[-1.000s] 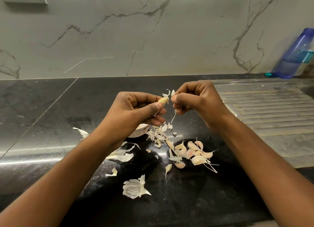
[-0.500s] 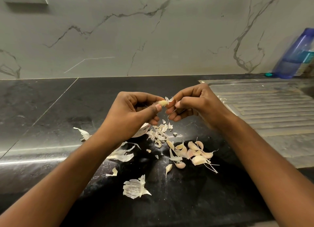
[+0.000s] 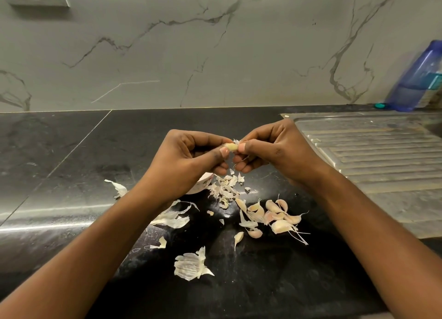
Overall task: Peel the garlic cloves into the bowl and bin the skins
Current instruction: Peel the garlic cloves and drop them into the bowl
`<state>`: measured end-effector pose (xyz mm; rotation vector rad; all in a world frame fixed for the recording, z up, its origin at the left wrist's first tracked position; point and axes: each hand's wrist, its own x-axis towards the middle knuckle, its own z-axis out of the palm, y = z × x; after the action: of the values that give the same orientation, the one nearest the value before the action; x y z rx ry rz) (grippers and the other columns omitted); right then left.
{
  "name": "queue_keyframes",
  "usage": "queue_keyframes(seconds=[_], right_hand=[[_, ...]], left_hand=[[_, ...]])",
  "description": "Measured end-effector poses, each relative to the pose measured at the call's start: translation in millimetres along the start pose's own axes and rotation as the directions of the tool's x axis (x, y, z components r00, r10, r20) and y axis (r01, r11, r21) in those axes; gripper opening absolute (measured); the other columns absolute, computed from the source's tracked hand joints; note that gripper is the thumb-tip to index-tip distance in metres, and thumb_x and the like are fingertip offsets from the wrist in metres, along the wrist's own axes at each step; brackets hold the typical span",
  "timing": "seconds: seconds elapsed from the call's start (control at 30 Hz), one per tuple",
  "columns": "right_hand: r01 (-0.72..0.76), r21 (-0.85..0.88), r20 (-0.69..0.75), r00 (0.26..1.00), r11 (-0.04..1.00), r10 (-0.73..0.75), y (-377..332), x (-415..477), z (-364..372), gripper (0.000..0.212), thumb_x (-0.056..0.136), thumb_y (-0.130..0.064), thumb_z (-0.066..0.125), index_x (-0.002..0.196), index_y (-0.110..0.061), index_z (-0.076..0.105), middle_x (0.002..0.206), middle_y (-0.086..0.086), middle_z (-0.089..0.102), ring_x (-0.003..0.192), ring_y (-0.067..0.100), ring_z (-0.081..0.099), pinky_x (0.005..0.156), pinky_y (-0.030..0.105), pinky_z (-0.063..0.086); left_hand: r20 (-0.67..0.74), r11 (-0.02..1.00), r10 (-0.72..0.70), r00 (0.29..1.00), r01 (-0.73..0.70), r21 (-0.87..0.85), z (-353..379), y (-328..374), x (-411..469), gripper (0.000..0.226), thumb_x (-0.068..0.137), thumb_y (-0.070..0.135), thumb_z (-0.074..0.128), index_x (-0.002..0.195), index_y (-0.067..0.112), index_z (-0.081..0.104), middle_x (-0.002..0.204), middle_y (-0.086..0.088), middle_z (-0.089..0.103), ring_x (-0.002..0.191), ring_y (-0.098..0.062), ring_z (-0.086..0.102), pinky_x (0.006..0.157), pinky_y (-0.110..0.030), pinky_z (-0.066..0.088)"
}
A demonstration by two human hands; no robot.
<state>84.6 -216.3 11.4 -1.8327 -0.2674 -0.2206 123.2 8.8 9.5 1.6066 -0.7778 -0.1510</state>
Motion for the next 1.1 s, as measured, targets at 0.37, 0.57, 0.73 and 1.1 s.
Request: queue_keyframes(seconds=[0.37, 0.57, 0.73, 1.1], right_hand=[[0.052, 0.149, -0.086, 0.995, 0.987, -0.040, 1.8, -0.7, 7.6, 0.014, 0.100, -0.004, 0.066, 0.097, 0.004, 0.077, 0.082, 0.018, 0.077, 0.066, 0.025, 0.074, 0.062, 0.031, 0.063], [0.036, 0.146, -0.067, 0.997, 0.989, -0.026, 0.2, -0.5, 3.9, 0.014, 0.100, -0.004, 0.065, 0.097, 0.004, 0.076, 0.083, 0.017, 0.077, 0.068, 0.025, 0.075, 0.064, 0.031, 0.063], [0.035, 0.054, -0.033, 0.999, 0.998, -0.033, -0.1, -1.5, 3.4, 0.014, 0.100, -0.004, 0.068, 0.101, 0.007, 0.076, 0.086, 0.018, 0.078, 0.071, 0.026, 0.076, 0.067, 0.032, 0.065], [0.043, 0.059, -0.055, 0.998, 0.997, -0.040, -2.5, -2.5, 2.1, 0.012, 0.100, -0.001, 0.067, 0.100, 0.006, 0.076, 0.085, 0.018, 0.078, 0.071, 0.028, 0.076, 0.067, 0.033, 0.065]], left_hand=[[-0.008, 0.974, -0.073, 0.997, 0.069, -0.217, 0.9, 0.2, 2.0, 0.033, 0.090, 0.016, 0.067, 0.121, 0.006, 0.073, 0.102, -0.013, 0.080, 0.087, -0.023, 0.077, 0.078, -0.025, 0.063], [-0.141, 0.981, 0.146, 0.979, -0.125, 0.150, 3.1, -4.7, 2.2, 0.027, 0.093, 0.012, 0.075, 0.120, 0.013, 0.077, 0.098, -0.004, 0.079, 0.084, -0.020, 0.075, 0.074, -0.024, 0.061], [-0.100, 0.975, 0.153, 0.983, -0.134, 0.175, 3.8, -7.7, 1.0, 0.029, 0.091, 0.009, 0.079, 0.119, 0.011, 0.077, 0.100, 0.000, 0.082, 0.089, -0.023, 0.079, 0.083, -0.038, 0.066], [-0.161, 0.996, 0.092, 0.983, -0.089, 0.026, 4.5, -3.6, 1.6, 0.023, 0.090, 0.008, 0.075, 0.113, 0.003, 0.076, 0.097, -0.009, 0.081, 0.089, -0.022, 0.080, 0.080, -0.027, 0.064]])
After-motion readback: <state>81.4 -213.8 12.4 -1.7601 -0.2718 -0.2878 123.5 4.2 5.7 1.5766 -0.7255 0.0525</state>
